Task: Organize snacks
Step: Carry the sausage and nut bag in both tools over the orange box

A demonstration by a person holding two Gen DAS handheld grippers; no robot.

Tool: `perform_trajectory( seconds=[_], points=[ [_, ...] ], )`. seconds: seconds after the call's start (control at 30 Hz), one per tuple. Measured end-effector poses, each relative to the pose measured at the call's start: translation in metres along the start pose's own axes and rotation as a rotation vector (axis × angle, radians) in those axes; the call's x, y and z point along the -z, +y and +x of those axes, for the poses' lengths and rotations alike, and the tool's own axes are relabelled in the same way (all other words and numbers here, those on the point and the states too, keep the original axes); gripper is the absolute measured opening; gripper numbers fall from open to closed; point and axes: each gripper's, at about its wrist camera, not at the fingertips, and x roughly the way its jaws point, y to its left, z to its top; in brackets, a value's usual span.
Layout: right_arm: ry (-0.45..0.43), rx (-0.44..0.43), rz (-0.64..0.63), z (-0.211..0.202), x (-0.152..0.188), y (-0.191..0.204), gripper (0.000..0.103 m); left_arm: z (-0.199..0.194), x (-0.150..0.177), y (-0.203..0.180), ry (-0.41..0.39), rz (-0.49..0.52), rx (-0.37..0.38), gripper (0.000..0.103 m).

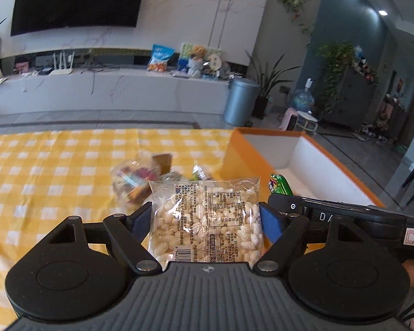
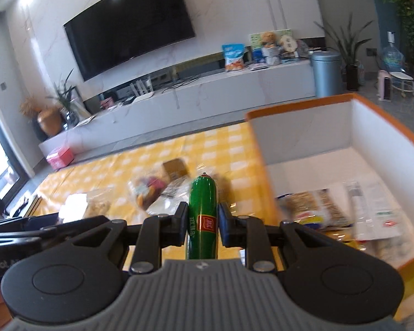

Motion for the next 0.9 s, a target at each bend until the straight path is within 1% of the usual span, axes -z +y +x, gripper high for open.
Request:
perform_trajectory(
  seconds=[0.13, 0.23, 0.33, 0.43, 0.53, 0.6, 0.67, 0.73, 0.83, 0.9],
  points=[
    [-0.051, 0.022, 0.059, -0.024, -0.011, -0.03, 0.021, 0.002, -0.009, -0.014, -0.035, 0.009, 0.048, 0.092],
    [-0.082, 0.065, 0.093, -0.037, -0.018, -0.053, 0.021, 0.006, -0.015, -0.023, -0.053, 0.005, 0.085, 0.092],
    [-0.088, 0.105, 0.144, -0.044, -0.021, -0.078, 0.021, 0.013, -0.02, -0.032, -0.064, 0.018, 0.111, 0.092],
    [-0.089, 0.124, 0.223, -0.05, -0.022, -0.104, 0.021, 0.021, -0.023, -0.043, -0.074, 0.037, 0.111, 0.092],
    [-0.096, 0.146, 0.278, -0.054, -0.021, -0.123, 0.021, 0.03, -0.022, -0.052, -0.061, 0.012, 0.146, 0.092],
    [-0.101, 0.131, 0.315, -0.053, -0.02, -0.135, 0.021, 0.037, -0.02, -0.057, -0.041, 0.002, 0.176, 0.092],
    [-0.102, 0.094, 0.372, -0.053, -0.02, -0.149, 0.021, 0.044, -0.019, -0.061, -0.027, -0.001, 0.183, 0.092],
    [-0.101, 0.076, 0.41, -0.051, -0.022, -0.16, 0.021, 0.05, -0.018, -0.065, -0.021, -0.004, 0.191, 0.092],
    [-0.095, 0.101, 0.415, -0.042, -0.029, -0.165, 0.021, 0.059, -0.017, -0.068, -0.01, -0.02, 0.203, 0.092],
    [-0.08, 0.102, 0.424, -0.032, -0.034, -0.167, 0.021, 0.064, -0.018, -0.07, 0.002, -0.023, 0.199, 0.092]
  ],
)
